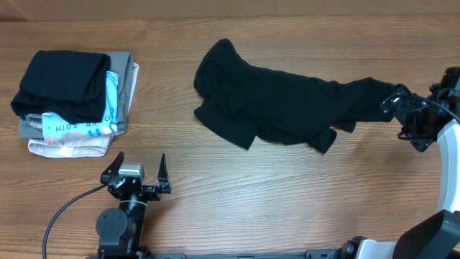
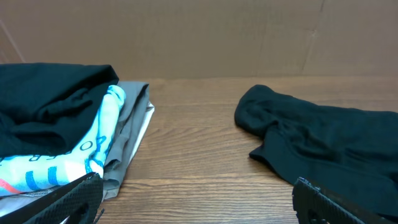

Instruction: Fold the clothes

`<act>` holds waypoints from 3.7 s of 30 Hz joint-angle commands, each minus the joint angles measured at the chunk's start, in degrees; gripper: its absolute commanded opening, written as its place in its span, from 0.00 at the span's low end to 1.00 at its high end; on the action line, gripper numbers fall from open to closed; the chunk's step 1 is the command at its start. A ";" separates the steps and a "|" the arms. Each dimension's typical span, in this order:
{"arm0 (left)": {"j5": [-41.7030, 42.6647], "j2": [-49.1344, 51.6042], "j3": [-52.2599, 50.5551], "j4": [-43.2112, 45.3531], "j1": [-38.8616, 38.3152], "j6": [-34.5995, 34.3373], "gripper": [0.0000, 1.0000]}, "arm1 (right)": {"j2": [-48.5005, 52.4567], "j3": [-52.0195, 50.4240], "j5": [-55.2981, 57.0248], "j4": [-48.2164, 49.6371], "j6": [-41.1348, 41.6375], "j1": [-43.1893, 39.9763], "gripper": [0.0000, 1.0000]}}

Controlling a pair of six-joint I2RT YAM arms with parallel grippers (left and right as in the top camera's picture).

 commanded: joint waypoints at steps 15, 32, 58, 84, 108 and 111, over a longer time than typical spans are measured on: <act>-0.57 -0.59 -0.57 0.22 -0.37 1.09 1.00 | -0.09 -0.20 0.46 0.42 -0.37 0.24 1.00; -0.59 -0.59 -0.57 0.22 -0.37 1.09 1.00 | 0.76 -0.20 -3.87 0.42 -0.59 0.33 0.51; 21.14 3.63 10.47 -3.41 -0.59 -7.37 1.00 | 6.64 -0.20 -4.90 2.34 -0.98 1.44 0.27; 31.71 95.12 67.04 -4.55 -33.77 -1.53 1.00 | 6.64 -0.20 -7.48 1.01 -1.01 1.44 0.64; 18.03 117.57 67.04 20.79 -40.59 -14.99 0.10 | 6.64 -0.20 -7.45 1.09 -1.01 1.44 1.00; 15.04 117.57 67.04 17.25 -41.75 -14.14 0.09 | 6.64 -0.20 -7.45 1.09 -1.01 1.44 1.00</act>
